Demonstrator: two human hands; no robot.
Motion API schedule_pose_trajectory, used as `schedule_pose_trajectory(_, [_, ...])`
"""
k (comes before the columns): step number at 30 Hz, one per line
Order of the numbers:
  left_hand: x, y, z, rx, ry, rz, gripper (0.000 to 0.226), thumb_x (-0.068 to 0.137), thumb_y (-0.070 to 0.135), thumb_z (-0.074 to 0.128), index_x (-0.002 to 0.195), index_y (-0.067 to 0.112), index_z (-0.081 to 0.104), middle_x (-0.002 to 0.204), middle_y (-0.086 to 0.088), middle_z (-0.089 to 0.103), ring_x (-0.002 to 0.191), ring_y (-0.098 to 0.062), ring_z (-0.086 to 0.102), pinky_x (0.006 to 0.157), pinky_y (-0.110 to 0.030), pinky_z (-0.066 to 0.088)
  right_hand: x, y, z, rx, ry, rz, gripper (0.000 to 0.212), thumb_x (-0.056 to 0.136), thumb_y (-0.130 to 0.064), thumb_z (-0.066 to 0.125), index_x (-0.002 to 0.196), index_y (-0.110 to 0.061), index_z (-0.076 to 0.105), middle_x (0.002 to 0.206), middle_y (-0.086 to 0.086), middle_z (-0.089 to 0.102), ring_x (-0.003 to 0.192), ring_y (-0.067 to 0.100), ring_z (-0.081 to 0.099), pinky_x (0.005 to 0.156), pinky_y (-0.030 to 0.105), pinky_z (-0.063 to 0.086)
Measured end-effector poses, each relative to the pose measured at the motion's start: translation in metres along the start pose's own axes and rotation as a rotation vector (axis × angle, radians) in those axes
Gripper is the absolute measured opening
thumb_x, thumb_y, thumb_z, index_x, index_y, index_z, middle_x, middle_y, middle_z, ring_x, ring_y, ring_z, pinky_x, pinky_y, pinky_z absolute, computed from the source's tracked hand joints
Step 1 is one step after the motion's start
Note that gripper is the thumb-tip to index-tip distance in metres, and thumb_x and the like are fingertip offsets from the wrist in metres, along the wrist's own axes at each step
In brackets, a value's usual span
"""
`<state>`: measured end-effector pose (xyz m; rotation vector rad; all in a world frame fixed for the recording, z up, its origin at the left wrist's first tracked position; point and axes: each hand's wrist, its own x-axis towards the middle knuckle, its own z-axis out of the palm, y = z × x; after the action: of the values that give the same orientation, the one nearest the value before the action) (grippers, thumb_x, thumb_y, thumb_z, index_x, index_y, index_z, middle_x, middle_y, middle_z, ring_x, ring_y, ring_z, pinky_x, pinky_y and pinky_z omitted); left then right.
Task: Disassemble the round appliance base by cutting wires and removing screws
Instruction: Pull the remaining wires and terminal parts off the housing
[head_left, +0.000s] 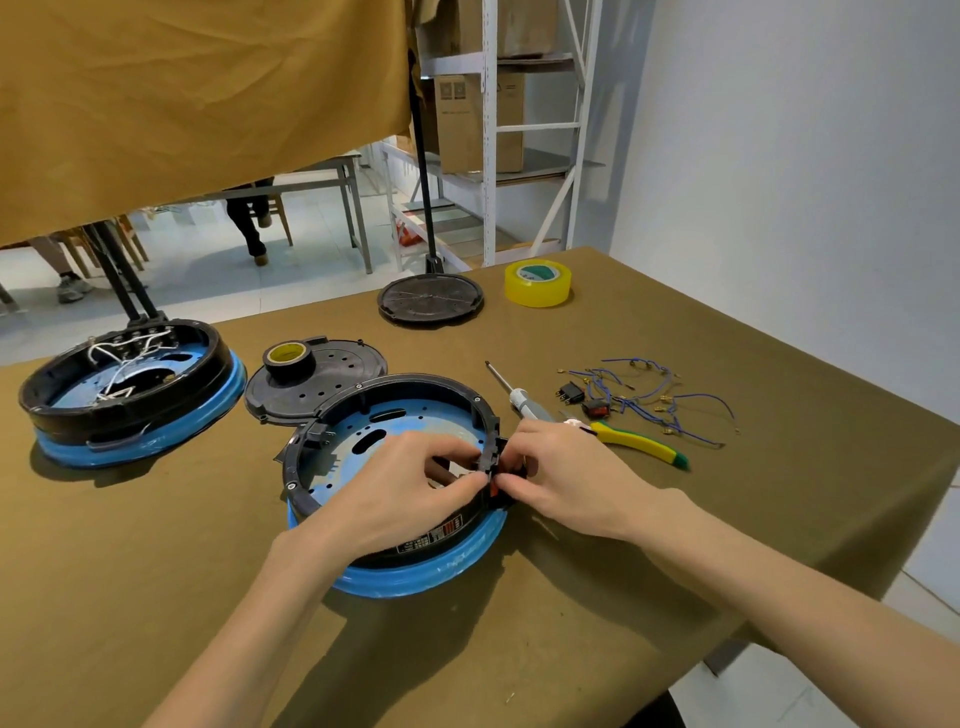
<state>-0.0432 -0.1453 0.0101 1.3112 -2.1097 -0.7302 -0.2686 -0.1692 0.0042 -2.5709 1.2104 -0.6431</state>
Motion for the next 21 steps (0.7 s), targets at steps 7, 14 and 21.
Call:
schedule_pose_trajectory(7, [0.0, -0.006, -0.01, 0.079, 0.012, -0.005, 0.038, 0.076, 0.053, 0.083, 0.109, 0.044, 0.067, 0.098, 0.022, 0.071, 0.097, 0.006, 0.065, 0.074, -0.011, 0.055, 0.01, -0.002, 0.008, 0.083, -0.117, 0.003, 0.015, 0.102, -0.033, 0.061, 0.097, -0.018, 0.06, 0.094, -0.012, 0.047, 0.083, 0.002, 0.048, 0.071, 0.015, 0.038])
schedule_pose_trajectory(14, [0.01, -0.012, -0.014, 0.042, 0.003, -0.062, 0.038, 0.075, 0.045, 0.086, 0.107, 0.026, 0.078, 0.09, 0.015, 0.076, 0.086, 0.004, 0.071, 0.077, -0.019, 0.061, 0.018, 0.009, 0.007, 0.18, -0.137, -0.039, 0.012, 0.102, -0.028, 0.062, 0.093, -0.019, 0.064, 0.094, -0.011, 0.05, 0.083, 0.013, 0.052, 0.07, 0.019, 0.041])
schedule_pose_trajectory(21, [0.014, -0.022, -0.014, -0.049, 0.002, -0.097, 0.049, 0.076, 0.04, 0.087, 0.12, 0.021, 0.077, 0.103, 0.012, 0.079, 0.092, 0.002, 0.073, 0.083, -0.024, 0.062, 0.015, 0.011, 0.022, 0.158, -0.023, -0.091, 0.013, 0.103, -0.022, 0.056, 0.091, -0.017, 0.057, 0.094, -0.008, 0.048, 0.083, 0.012, 0.05, 0.07, 0.019, 0.038])
